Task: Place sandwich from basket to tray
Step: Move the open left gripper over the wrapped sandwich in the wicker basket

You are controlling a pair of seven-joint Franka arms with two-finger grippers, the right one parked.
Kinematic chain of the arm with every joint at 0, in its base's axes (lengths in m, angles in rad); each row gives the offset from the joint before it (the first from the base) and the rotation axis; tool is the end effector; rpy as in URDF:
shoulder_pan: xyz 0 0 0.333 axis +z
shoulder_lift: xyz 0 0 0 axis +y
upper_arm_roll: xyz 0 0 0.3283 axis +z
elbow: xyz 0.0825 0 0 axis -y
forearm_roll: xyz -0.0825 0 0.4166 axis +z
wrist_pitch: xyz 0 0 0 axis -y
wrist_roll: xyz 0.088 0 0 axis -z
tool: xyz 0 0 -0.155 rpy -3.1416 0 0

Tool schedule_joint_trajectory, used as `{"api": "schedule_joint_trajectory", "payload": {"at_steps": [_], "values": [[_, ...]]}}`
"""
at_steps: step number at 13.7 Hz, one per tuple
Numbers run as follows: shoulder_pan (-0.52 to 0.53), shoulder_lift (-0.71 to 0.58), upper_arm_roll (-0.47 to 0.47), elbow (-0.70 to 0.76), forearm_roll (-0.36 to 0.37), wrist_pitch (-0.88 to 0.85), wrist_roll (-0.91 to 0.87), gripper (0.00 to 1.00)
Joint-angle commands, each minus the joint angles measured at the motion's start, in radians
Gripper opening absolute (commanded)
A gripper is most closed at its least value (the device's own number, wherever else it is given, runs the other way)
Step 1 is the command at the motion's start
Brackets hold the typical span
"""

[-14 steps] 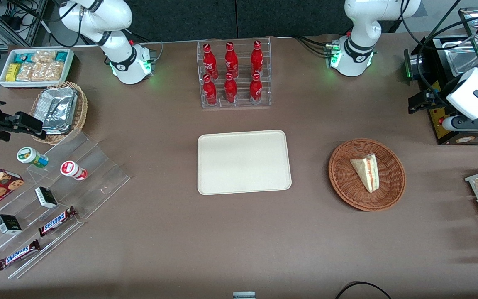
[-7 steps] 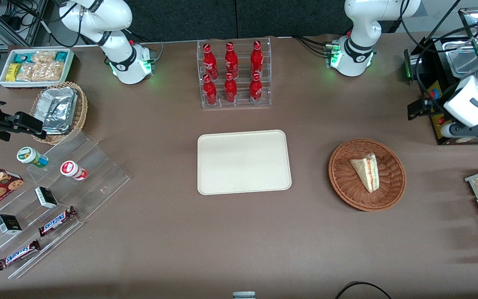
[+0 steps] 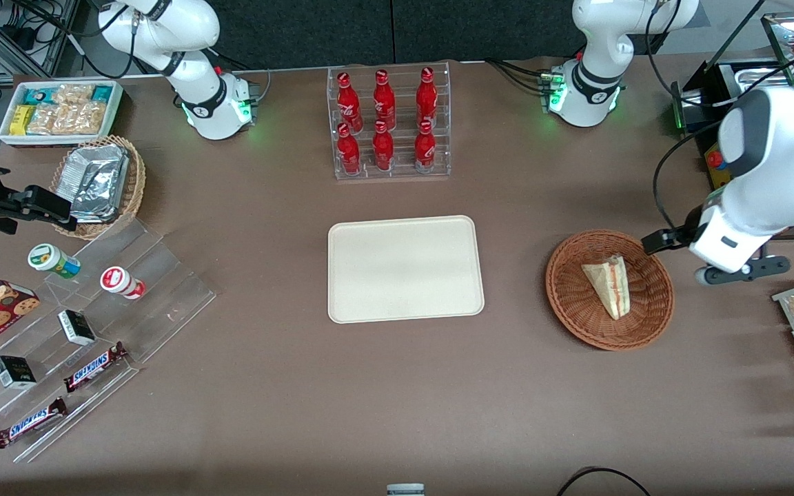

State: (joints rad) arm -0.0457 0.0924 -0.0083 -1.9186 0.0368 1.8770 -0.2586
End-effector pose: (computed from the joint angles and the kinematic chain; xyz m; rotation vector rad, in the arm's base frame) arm 0.5904 -0.0274 0.3841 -3.0674 -0.2940 0.1962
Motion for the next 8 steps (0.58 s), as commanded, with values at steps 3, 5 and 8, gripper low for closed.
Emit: {"api": "schedule_joint_trajectory", "payload": {"at_steps": [3, 5, 8], "values": [[0.004, 0.026, -0.013, -0.075, 0.0, 0.12, -0.209, 1.0], [0.003, -0.012, -0.013, -0.195, 0.0, 0.27, -0.225, 1.0], [-0.005, -0.025, -0.015, -0.284, -0.006, 0.41, -0.27, 1.0]]}}
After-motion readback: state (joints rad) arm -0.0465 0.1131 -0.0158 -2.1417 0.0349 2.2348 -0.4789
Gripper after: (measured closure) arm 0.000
